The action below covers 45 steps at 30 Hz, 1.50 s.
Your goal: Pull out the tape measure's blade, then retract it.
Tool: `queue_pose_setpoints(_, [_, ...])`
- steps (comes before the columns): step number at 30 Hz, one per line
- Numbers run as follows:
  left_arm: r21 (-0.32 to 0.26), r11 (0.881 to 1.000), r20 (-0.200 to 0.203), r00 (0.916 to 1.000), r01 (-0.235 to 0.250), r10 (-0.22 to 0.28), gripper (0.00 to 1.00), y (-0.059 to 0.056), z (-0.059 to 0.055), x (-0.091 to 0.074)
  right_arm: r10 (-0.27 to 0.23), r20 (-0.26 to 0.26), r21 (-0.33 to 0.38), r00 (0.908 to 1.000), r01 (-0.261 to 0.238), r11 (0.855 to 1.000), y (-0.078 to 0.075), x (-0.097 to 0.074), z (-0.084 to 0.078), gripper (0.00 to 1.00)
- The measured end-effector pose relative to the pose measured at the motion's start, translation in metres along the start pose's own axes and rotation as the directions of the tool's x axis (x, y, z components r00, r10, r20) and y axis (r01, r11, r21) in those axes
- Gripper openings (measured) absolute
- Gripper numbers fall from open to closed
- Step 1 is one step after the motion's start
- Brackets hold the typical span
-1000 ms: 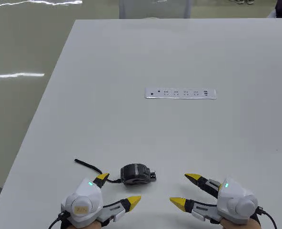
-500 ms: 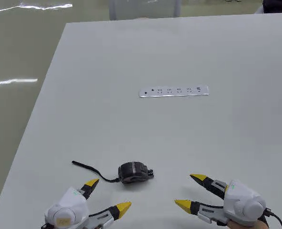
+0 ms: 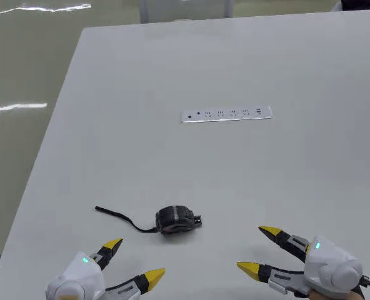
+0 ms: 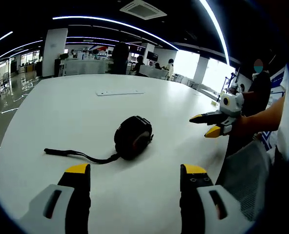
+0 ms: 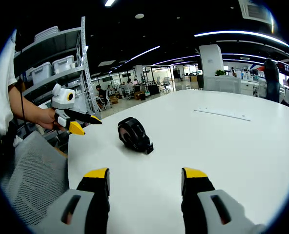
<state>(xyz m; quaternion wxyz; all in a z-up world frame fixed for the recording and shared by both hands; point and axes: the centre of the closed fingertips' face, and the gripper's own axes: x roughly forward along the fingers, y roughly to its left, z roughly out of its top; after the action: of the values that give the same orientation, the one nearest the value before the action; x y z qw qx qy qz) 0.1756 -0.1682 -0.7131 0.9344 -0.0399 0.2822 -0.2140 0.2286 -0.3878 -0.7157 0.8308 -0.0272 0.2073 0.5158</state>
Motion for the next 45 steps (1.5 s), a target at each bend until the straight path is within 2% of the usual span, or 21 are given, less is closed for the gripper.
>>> queue_pose_setpoints(9, [-0.008, 1.000, 0.003, 1.0000, 0.001, -0.001, 0.73, -0.001, -0.009, -0.010, -0.008, -0.001, 0.004, 1.0000, 0.008, 1.000, 0.005, -0.009, -0.003, 0.61])
queue_pose_setpoints(14, [-0.008, 1.000, 0.000, 1.0000, 0.006, -0.006, 0.73, -0.006, -0.014, -0.014, -0.014, 0.000, 0.008, 0.9999, 0.014, 1.000, 0.007, -0.015, -0.005, 0.62])
queue_pose_setpoints(20, [-0.002, 1.000, 0.007, 0.9999, 0.011, -0.011, 0.73, -0.010, -0.014, -0.022, -0.026, 0.009, 0.016, 0.9996, 0.026, 1.000, 0.010, -0.022, -0.007, 0.63])
queue_pose_setpoints(31, [-0.017, 1.000, 0.015, 0.9999, -0.003, 0.003, 0.74, -0.004, -0.020, -0.036, -0.039, 0.011, 0.020, 0.9992, 0.038, 0.999, 0.013, -0.035, -0.010, 0.64])
queue_pose_setpoints(45, [-0.022, 1.000, 0.014, 0.9999, -0.006, 0.006, 0.74, -0.005, -0.031, -0.052, -0.066, 0.020, 0.025, 0.9976, 0.066, 0.998, 0.016, -0.052, -0.011, 0.66])
